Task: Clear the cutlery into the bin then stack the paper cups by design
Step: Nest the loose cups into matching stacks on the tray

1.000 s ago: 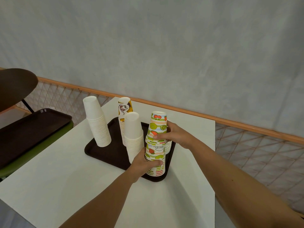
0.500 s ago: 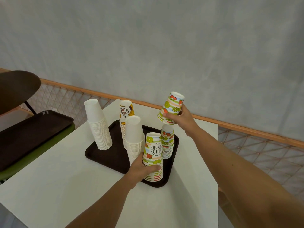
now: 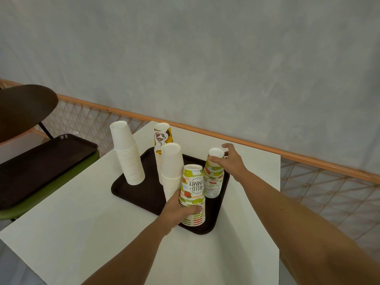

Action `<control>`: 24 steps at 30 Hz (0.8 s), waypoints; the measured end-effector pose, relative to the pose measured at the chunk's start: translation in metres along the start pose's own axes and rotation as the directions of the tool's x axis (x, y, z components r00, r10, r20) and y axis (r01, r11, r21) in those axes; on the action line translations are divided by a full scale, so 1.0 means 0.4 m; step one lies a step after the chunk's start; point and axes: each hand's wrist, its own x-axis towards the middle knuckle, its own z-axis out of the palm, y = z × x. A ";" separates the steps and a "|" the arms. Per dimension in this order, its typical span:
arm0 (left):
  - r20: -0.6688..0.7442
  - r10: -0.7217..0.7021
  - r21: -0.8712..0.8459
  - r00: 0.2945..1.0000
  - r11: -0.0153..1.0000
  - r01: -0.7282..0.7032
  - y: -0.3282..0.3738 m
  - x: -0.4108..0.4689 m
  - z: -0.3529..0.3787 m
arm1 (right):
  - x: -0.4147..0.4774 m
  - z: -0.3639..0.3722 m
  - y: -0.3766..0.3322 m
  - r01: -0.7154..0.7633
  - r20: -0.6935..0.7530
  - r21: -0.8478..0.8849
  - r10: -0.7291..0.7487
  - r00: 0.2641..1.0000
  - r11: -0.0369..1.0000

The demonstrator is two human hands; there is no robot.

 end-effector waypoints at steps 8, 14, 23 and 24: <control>0.035 0.005 0.003 0.999 1.000 -0.005 0.007 0.005 0.013 | -0.061 -0.030 -0.049 0.236 -0.101 -0.043 -0.239 0.966 0.971; 0.050 0.046 -0.011 0.998 0.999 -0.046 0.024 -0.008 0.020 | -0.127 -0.013 -0.050 0.170 0.161 0.043 -0.175 0.971 0.985; 0.077 0.087 -0.028 0.993 0.996 -0.085 0.035 -0.025 0.022 | -0.166 0.030 -0.021 0.049 0.486 0.005 -0.045 0.873 0.999; 0.087 0.091 -0.028 0.992 0.996 -0.089 0.033 -0.026 0.020 | -0.167 0.030 -0.022 0.049 0.481 0.013 -0.049 0.875 0.999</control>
